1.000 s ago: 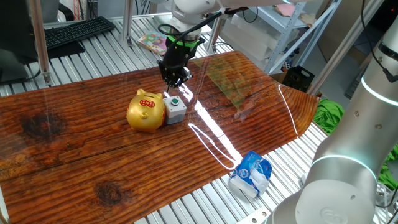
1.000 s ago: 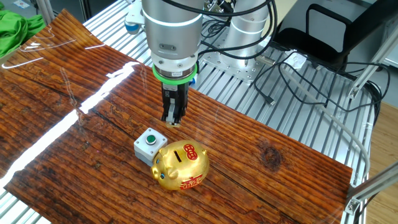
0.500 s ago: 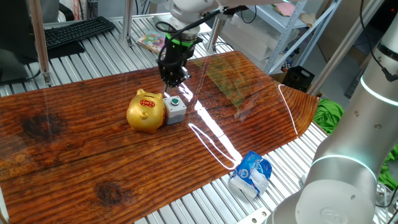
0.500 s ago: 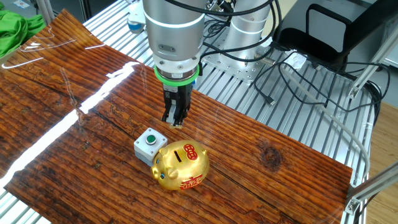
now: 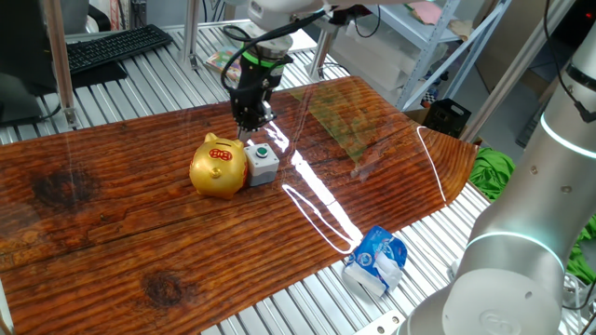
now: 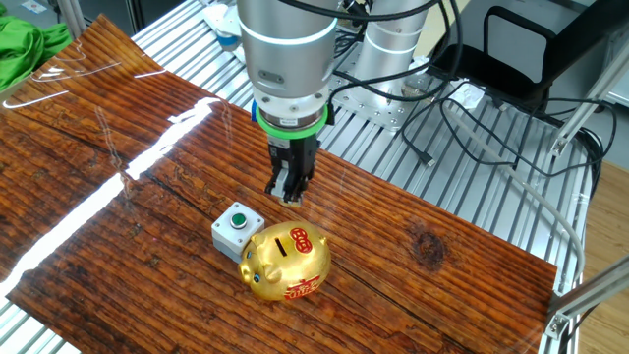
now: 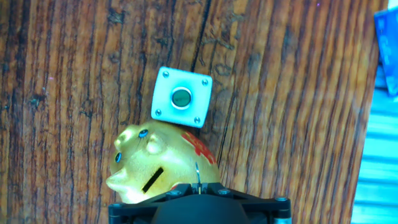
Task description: Drop coins into a piggy bank
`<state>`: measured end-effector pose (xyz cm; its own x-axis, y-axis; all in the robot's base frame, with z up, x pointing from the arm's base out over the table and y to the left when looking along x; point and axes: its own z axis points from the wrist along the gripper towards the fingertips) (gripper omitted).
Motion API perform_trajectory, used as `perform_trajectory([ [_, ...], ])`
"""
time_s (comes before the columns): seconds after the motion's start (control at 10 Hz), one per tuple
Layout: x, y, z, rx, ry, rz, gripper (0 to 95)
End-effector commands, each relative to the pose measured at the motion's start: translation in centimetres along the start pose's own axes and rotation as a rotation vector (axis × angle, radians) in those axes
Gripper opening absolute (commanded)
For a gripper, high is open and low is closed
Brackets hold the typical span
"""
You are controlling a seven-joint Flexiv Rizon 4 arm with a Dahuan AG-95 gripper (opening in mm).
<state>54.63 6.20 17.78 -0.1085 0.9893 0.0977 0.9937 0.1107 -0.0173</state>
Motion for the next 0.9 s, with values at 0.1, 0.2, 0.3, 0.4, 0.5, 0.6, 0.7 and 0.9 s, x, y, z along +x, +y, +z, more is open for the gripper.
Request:
perform_trajectory([
  [0.1, 0.8, 0.1, 0.3, -0.002, -0.004, 0.042, 0.0],
  [0.2, 1.1, 0.1, 0.4, -0.003, -0.001, 0.060, 0.0],
  [0.3, 1.3, 0.2, 0.6, -0.008, -0.002, 0.077, 0.0],
  [0.4, 1.4, 0.3, 0.8, -0.015, -0.003, 0.092, 0.0],
  [0.5, 1.4, 0.3, 0.9, -0.019, -0.005, 0.101, 0.0],
  [0.6, 1.5, 0.5, 1.3, -0.029, -0.004, 0.121, 0.0],
  [0.7, 1.6, 0.6, 1.5, -0.037, -0.005, 0.136, 0.0],
  [0.9, 1.7, 0.9, 1.8, -0.045, -0.006, 0.162, 0.0],
])
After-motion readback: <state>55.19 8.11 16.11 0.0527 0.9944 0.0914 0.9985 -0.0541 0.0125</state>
